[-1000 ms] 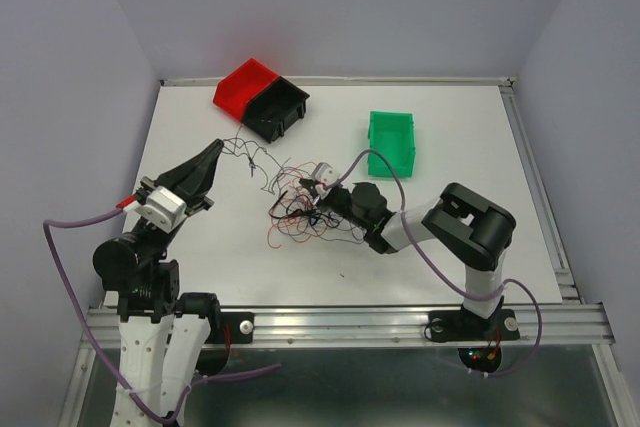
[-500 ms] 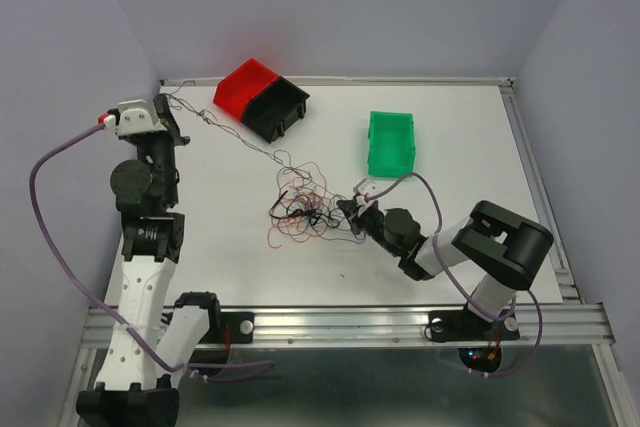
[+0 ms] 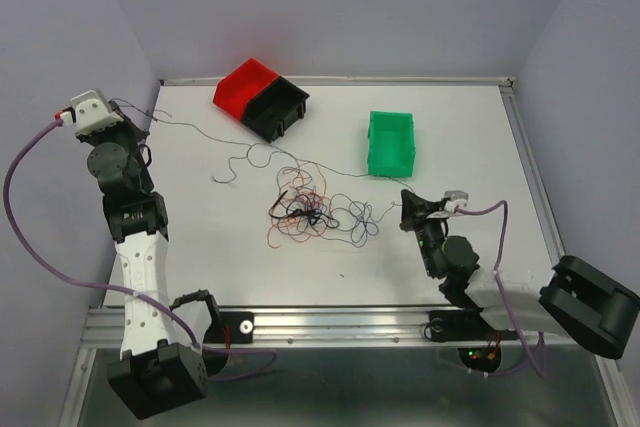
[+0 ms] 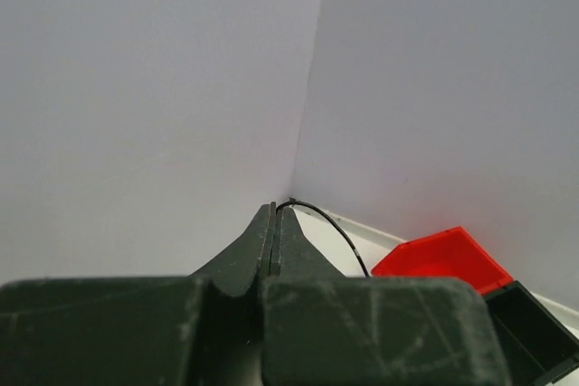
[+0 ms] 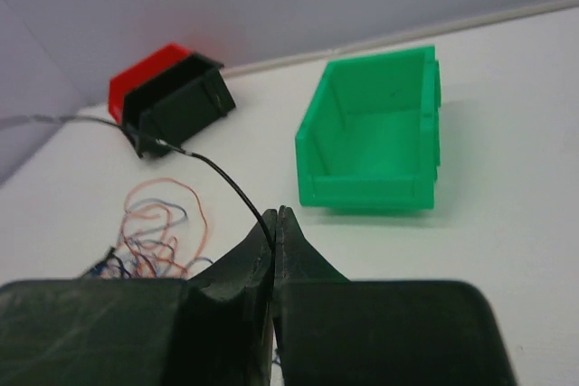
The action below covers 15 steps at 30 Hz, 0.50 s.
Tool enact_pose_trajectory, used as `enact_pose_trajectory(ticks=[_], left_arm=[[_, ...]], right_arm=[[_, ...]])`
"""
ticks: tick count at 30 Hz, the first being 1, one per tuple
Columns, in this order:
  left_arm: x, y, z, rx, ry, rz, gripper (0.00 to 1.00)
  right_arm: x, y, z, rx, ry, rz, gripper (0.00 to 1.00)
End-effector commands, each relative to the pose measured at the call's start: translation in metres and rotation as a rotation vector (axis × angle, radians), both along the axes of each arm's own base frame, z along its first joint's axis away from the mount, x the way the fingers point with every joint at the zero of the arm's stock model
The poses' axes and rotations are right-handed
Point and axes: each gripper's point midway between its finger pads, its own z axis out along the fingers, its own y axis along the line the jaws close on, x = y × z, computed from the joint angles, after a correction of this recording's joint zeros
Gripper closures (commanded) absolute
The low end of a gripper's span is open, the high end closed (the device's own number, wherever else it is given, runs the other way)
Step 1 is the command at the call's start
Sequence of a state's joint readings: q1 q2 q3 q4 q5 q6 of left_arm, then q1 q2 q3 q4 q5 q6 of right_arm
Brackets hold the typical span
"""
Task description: Untangle the cables
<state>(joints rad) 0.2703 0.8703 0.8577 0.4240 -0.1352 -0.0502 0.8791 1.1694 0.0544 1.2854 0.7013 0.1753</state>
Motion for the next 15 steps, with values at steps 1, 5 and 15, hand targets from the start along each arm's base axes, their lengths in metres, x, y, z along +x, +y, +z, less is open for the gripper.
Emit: enact_pose_trajectory(ticks=[1,5,15], left_arm=[[0.011,-0.014,0.03,0.012,-0.079,-0.137,1.0],[0.014,-0.012,0.026,0.0,-0.071,-0.131,1.0],[0.017,0.007,0.021,-0.054,-0.065,-0.085,1.0]], right_arm=[[-0.021,-0.041,0.004,0.093,-0.058,-0.069,1.0],[-0.028,-0.063,0.009,0.148,-0.086,-0.133,1.0],[-0.038,-0.119,0.004,0.357,-0.072,-0.397,0.99]])
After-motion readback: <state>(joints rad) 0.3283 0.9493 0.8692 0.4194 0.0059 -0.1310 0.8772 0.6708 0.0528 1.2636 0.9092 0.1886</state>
